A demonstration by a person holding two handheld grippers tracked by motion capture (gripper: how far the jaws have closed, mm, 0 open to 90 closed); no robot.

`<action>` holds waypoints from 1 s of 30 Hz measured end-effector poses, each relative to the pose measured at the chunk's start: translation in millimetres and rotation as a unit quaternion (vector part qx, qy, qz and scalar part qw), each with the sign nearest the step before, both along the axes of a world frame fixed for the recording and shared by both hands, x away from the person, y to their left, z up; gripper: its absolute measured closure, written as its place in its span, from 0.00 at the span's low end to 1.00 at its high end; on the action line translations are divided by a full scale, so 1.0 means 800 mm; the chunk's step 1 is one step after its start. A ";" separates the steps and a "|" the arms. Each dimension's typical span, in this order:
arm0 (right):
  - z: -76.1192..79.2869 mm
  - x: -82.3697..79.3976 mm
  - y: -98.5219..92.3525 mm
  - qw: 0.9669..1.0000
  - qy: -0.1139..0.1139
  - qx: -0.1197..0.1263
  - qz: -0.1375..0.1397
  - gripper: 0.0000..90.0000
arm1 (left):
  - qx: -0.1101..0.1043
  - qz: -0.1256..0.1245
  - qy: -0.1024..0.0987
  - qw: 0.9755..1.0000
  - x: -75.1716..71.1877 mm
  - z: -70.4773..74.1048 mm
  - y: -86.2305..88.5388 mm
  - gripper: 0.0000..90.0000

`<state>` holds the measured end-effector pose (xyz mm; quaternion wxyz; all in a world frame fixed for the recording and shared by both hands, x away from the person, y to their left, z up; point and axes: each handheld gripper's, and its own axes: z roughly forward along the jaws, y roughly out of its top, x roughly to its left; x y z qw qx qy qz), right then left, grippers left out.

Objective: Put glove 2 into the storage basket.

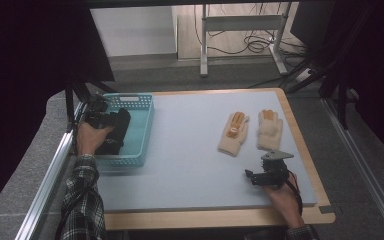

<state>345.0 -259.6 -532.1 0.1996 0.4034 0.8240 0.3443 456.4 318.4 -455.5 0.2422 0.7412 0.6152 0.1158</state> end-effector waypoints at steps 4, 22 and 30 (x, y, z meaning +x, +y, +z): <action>0.000 0.000 0.000 1.000 0.000 0.000 0.000 0.15 | -0.010 -0.029 -0.017 0.999 -0.003 0.011 -0.012 0.06; 0.000 0.000 0.000 1.000 0.000 0.000 0.000 0.15 | -0.025 -0.099 -0.092 0.990 -0.018 0.045 -0.073 0.00; 0.000 0.000 0.000 1.000 0.000 0.001 0.000 0.15 | -0.020 -0.153 -0.117 0.981 -0.036 0.053 -0.115 0.00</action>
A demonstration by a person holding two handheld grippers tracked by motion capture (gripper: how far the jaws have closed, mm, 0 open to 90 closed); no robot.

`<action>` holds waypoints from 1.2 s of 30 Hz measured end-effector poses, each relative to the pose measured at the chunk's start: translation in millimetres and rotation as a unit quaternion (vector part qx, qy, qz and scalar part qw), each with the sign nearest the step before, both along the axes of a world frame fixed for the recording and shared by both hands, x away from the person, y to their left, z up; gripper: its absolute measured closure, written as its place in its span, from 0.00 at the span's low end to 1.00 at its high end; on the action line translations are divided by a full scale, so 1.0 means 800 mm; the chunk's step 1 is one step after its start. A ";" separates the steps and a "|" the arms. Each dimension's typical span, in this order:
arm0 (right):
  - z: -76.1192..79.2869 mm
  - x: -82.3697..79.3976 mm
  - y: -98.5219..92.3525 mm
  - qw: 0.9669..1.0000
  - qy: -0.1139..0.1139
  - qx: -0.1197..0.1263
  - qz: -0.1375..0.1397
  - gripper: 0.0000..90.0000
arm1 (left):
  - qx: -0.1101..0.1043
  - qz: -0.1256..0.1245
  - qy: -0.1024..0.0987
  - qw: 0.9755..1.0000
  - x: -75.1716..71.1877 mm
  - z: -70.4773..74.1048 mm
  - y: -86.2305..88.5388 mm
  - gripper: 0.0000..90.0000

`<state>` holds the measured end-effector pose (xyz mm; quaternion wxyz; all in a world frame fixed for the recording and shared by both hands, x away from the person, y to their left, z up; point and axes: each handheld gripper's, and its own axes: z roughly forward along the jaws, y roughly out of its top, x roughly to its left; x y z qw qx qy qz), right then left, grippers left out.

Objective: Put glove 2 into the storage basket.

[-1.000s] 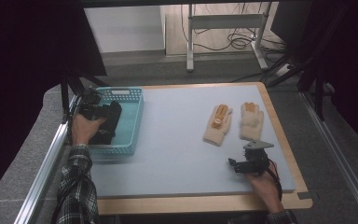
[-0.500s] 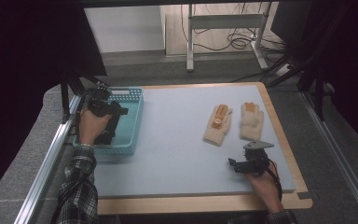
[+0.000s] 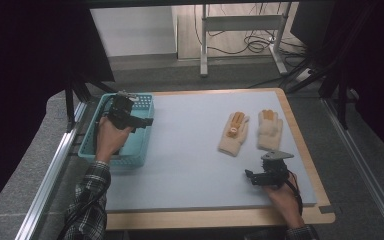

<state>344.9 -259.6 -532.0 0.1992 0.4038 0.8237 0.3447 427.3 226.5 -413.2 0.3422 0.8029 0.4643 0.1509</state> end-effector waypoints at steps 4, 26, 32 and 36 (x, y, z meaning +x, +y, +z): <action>0.000 0.000 0.000 1.000 0.000 -0.001 0.001 0.15 | 0.003 -0.026 -0.012 1.000 -0.010 0.003 -0.018 0.00; 0.000 0.000 0.000 1.000 0.000 -0.001 0.001 0.15 | 0.029 -0.110 -0.045 0.993 -0.086 -0.031 -0.104 0.00; 0.000 0.000 0.000 1.000 0.000 -0.002 0.001 0.15 | 0.032 -0.109 -0.047 0.992 -0.110 -0.063 -0.119 0.00; 0.000 0.000 0.000 1.000 0.000 -0.001 0.001 0.15 | 0.035 -0.106 -0.043 0.993 -0.121 -0.087 -0.126 0.00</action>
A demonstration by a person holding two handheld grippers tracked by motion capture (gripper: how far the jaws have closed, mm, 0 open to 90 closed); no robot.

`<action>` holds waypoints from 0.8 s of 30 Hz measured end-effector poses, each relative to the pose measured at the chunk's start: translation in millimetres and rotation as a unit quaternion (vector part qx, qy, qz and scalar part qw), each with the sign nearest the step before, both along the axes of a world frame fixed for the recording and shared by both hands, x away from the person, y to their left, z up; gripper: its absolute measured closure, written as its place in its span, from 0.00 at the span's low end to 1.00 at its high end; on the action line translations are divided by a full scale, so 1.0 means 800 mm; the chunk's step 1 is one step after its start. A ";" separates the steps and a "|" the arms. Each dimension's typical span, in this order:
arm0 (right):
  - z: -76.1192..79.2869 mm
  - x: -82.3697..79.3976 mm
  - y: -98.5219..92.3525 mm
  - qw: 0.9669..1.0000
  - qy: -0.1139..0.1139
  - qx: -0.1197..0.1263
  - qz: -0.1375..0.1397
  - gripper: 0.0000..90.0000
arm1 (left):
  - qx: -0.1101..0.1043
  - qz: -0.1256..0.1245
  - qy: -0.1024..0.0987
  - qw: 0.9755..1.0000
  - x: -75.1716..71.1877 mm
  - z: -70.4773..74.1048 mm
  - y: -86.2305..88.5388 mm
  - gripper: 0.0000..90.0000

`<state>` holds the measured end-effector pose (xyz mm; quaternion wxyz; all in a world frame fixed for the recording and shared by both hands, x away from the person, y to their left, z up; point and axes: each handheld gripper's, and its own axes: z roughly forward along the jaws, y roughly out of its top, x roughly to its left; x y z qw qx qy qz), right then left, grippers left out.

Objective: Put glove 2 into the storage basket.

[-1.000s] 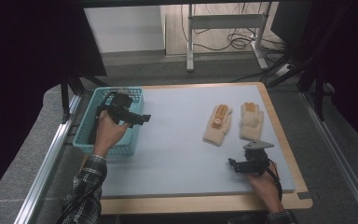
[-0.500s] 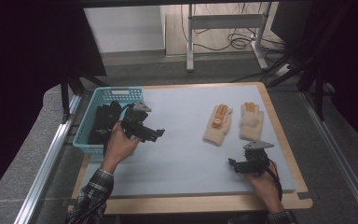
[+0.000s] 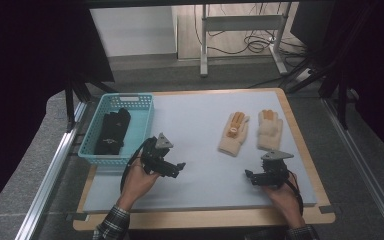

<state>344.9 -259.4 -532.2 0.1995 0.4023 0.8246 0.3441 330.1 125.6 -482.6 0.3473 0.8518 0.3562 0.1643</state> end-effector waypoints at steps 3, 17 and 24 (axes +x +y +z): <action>0.000 0.000 0.000 1.000 0.000 0.000 0.001 0.15 | 0.007 0.000 0.002 1.000 -0.005 -0.012 -0.003 0.00; 0.000 0.000 0.000 1.000 0.000 -0.001 0.001 0.14 | 0.023 0.045 0.015 0.999 -0.023 -0.076 0.006 0.00; 0.000 0.000 0.000 1.000 0.001 0.000 0.002 0.14 | -0.018 0.054 0.031 0.998 -0.024 -0.083 0.012 0.01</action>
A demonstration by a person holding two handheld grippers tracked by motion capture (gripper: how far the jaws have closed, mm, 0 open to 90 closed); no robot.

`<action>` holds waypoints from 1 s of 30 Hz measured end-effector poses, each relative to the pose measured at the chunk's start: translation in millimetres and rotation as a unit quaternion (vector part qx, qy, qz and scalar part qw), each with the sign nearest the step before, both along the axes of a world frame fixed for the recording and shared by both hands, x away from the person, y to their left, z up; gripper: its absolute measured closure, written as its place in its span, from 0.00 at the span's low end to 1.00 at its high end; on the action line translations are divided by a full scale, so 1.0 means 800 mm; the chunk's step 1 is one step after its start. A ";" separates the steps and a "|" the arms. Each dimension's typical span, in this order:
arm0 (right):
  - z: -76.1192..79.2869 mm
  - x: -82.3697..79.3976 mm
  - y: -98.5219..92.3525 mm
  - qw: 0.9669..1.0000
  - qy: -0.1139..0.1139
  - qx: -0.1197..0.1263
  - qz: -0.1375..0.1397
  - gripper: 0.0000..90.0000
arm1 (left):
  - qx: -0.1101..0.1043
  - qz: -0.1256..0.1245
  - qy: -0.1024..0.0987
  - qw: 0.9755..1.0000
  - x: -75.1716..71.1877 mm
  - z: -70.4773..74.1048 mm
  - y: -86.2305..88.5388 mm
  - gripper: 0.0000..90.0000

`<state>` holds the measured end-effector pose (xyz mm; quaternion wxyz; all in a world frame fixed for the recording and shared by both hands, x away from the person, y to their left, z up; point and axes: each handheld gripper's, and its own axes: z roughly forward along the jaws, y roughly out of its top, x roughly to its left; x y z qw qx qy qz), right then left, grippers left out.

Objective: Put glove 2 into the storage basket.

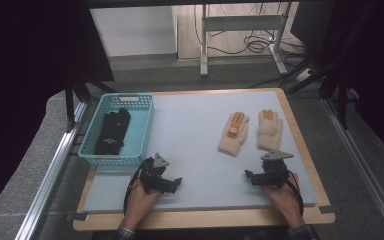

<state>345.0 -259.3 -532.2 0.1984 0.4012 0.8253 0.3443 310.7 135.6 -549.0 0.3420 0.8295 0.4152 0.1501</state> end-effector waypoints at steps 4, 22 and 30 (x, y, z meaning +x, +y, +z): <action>0.000 0.000 0.000 1.000 0.001 0.002 0.000 0.14 | -0.004 0.001 0.000 1.000 0.000 -0.001 0.000 0.01; 0.026 0.016 -0.042 0.999 0.008 0.034 -0.019 0.26 | -0.003 0.001 0.001 1.000 0.000 -0.001 0.001 0.01; 0.048 0.046 -0.066 0.999 0.002 0.038 -0.036 0.29 | -0.003 0.000 0.001 1.000 0.000 -0.001 0.001 0.01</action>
